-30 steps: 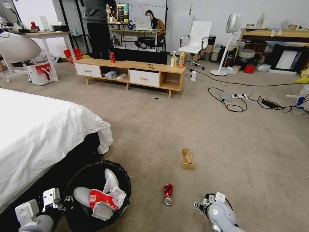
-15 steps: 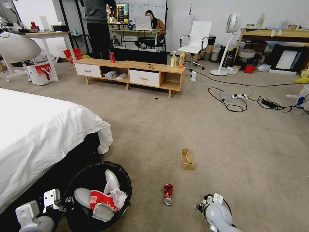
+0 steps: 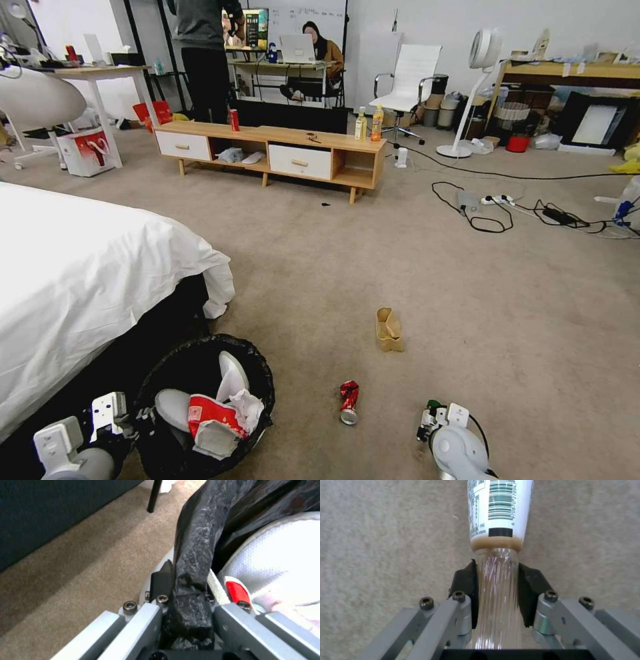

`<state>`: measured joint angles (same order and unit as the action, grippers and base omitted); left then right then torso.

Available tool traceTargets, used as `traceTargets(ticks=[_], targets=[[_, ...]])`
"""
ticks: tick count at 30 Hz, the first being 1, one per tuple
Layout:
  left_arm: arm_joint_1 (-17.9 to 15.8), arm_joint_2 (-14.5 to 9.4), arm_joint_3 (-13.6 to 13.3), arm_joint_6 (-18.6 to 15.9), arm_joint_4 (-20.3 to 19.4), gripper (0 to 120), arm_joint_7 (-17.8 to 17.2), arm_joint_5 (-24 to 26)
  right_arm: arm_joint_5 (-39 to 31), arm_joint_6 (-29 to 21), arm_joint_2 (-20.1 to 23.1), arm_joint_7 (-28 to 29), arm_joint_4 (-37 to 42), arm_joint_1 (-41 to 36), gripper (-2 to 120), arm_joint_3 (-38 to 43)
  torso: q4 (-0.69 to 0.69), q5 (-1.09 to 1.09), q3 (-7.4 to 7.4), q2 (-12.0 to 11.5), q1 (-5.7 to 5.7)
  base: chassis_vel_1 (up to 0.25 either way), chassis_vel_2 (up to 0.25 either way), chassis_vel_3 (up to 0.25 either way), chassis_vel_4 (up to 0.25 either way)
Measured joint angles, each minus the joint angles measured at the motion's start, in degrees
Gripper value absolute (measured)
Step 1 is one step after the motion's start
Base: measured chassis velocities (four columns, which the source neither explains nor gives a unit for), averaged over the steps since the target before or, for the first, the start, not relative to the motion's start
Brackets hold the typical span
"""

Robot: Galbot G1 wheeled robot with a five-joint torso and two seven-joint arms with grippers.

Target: Pick up the trash bin and place the garbage on the floor into it.

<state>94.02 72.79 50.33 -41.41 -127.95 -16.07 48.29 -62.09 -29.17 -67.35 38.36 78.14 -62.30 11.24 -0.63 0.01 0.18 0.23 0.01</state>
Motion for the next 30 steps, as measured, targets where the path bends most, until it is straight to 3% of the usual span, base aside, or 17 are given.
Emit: traceTargets(ticks=[13, 20, 24, 30], targets=[[-0.74, -0.07, -0.71, -0.39, 0.06, 1, -0.39, 0.29, 2.17, 3.91, 6.42, -1.00, 8.79, -3.03, 22, 1.74, 0.00, -0.01, 0.01, -0.01, 0.00, 0.000, 0.000, 0.000, 0.000], [-2.63, -0.89, -1.26, -0.67, -0.22, 1, -2.39, 3.47, 2.91, 9.61, 12.64, -3.45, 24.22, -1.70, 22, 1.67, 0.01, -0.02, 0.01, -0.01, 0.00, 0.000, 0.000, 0.000, 0.000], [-3.95, -2.13, -1.34, -0.69, -0.28, 1, -4.05, 6.44, 0.64, 12.38, 17.31, -5.32, 35.06, 3.51, 22, -0.43, 0.02, -0.03, 0.01, -0.01, 0.00, 0.000, 0.000, 0.000, 0.000], [-4.88, -3.43, -1.47, -0.71, -0.42, 1, -5.42, 9.03, -4.09, 14.12, 20.95, -8.34, 44.82, 9.28, 22, -3.04, 0.03, -0.02, 0.01, 0.00, 0.00, 0.000, 0.000, 0.000, 0.000]])
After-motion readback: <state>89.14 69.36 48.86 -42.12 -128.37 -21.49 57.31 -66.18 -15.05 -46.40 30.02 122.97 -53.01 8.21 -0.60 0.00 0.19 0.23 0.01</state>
